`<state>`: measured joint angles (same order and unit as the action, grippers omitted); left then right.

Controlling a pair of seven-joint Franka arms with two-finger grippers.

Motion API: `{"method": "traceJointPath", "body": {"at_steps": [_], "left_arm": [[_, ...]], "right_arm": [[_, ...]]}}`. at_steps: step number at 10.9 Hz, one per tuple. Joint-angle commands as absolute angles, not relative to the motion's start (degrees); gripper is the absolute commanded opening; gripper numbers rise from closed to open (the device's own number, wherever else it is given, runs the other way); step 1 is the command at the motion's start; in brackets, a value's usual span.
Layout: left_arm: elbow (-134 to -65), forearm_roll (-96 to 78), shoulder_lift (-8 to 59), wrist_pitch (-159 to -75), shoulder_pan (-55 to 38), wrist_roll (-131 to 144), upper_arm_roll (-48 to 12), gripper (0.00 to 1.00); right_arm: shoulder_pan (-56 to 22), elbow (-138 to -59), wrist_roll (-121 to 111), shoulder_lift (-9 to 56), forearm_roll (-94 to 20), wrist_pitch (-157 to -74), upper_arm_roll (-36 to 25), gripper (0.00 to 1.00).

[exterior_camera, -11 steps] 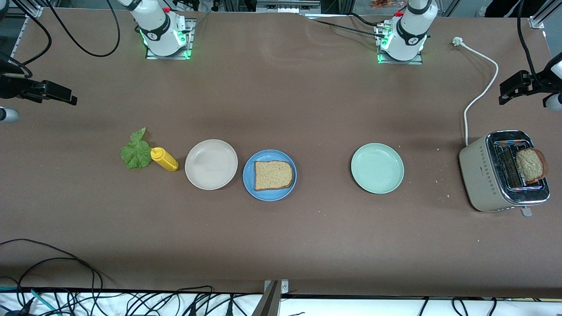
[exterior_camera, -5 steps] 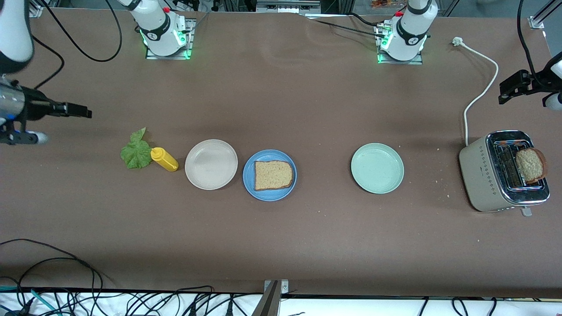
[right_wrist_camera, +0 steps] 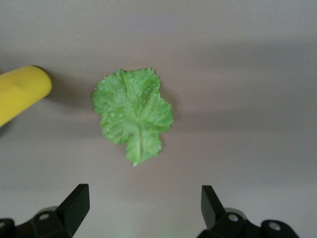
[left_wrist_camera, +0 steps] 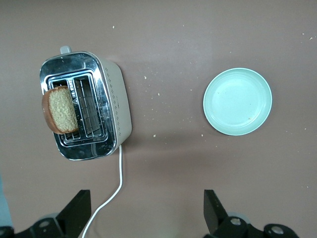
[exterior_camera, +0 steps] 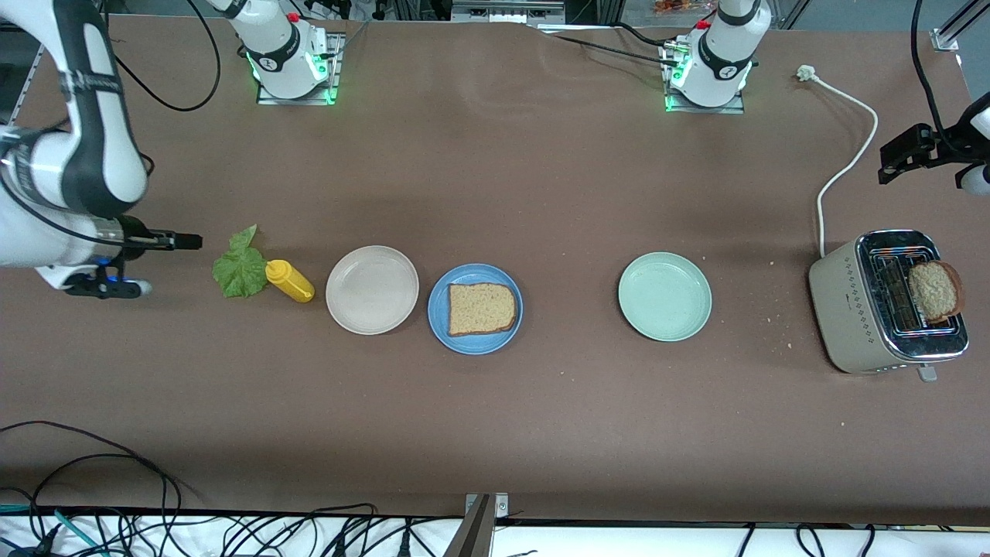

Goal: Make sandwich in blue plate with both arms
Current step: 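Move the right gripper down to the green lettuce leaf, then grasp the lettuce leaf with the right gripper and lift it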

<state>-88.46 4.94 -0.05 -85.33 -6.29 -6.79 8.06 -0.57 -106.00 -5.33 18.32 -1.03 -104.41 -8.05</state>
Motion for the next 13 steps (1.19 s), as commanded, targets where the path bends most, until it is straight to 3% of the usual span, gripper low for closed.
{"method": "traceJointPath", "body": {"at_steps": [1, 6, 7, 8, 9, 10, 11, 13], "left_arm": [[-88.3, 4.2, -0.2, -84.9, -5.7, -7.6, 7.8, 1.00], [-88.3, 4.2, -0.2, -84.9, -5.7, -7.4, 7.8, 1.00], [-88.2, 4.2, -0.2, -84.9, -5.8, -7.3, 7.8, 1.00], [-88.2, 4.2, 0.1, -84.9, -6.0, -7.2, 7.6, 1.00], [-88.2, 4.2, 0.1, -84.9, -5.9, -7.2, 7.6, 1.00], [-88.2, 4.2, 0.2, -84.9, -5.8, -7.3, 7.7, 1.00], [-88.2, 4.3, 0.2, -84.9, -5.7, -7.3, 7.8, 1.00], [-88.2, 4.3, 0.2, -84.9, -5.7, -7.3, 7.9, 1.00]], "right_arm": [[-0.4, -112.3, -11.5, 20.9, -0.2, -115.5, -7.8, 1.00], [-0.8, -114.7, -11.3, 30.3, -0.9, -127.7, -7.3, 0.97], [-0.8, -114.8, -11.3, 30.6, -0.9, -128.3, -7.3, 0.86], [-0.8, -114.7, -11.0, 30.6, -0.9, -128.1, -6.6, 0.53], [-0.8, -114.5, -11.1, 30.6, -0.9, -127.8, -6.5, 0.26], [-0.7, -114.3, -10.9, 30.4, -0.9, -127.8, -6.5, 0.09], [-0.7, -113.9, -11.0, 30.2, -0.9, -127.8, -6.5, 0.01], [-0.8, -112.0, -11.0, 30.0, -0.9, -125.3, -6.5, 0.00]]}}
